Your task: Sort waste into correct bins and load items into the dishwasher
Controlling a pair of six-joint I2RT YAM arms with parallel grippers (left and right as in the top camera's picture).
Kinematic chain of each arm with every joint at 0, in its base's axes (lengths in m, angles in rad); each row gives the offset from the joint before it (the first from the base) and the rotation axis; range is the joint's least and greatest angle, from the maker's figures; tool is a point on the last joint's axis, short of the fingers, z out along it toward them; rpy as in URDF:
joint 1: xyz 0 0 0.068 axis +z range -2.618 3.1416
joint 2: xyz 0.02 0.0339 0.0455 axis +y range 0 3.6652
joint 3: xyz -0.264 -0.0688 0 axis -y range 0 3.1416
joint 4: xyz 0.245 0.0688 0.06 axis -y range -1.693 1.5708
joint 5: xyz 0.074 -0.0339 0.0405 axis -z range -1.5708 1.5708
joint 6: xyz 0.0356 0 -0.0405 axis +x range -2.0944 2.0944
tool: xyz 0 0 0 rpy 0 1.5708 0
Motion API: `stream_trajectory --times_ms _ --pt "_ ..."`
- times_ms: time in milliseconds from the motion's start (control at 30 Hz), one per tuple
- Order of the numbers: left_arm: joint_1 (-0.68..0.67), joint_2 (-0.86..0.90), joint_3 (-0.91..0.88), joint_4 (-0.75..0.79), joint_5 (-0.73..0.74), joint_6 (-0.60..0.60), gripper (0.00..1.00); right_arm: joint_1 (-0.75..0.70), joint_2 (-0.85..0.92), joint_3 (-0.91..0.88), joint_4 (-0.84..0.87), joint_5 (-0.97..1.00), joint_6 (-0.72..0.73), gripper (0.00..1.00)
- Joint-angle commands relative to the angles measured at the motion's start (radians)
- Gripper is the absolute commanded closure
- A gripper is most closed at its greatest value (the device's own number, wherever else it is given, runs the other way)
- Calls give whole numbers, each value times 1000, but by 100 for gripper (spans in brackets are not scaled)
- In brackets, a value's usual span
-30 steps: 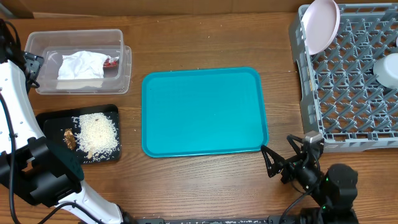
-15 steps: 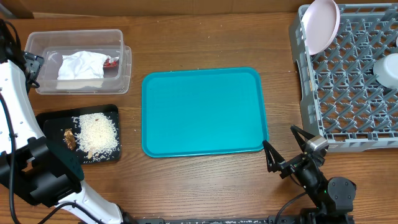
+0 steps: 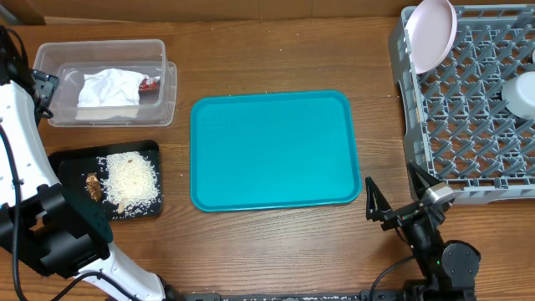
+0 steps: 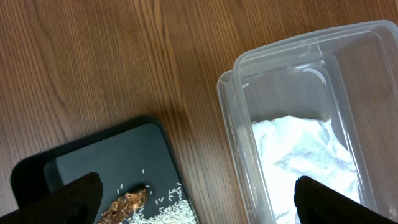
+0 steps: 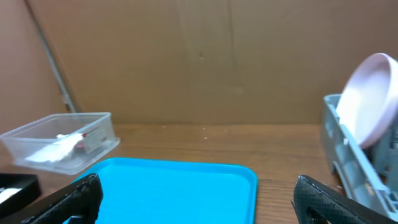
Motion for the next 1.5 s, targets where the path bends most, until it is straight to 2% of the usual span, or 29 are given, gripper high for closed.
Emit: stream_trajectory --times_ms 0,333,600,833,1267,1467 --pt "3 -24 13 0 -14 4 0 4 -12 -12 -20 66 -6 0" --pt "3 -24 13 0 -14 4 0 3 -12 -12 -65 72 -6 0" --pt "3 -24 13 0 -14 4 0 6 -12 -12 35 72 -42 0" --pt "3 -24 13 0 -14 4 0 3 -12 -13 -89 101 -59 0" --pt "3 -24 13 0 -14 4 0 -85 -12 -12 -90 118 -59 0" --pt "3 -24 13 0 -14 4 0 -84 -12 -12 -102 222 -58 0"
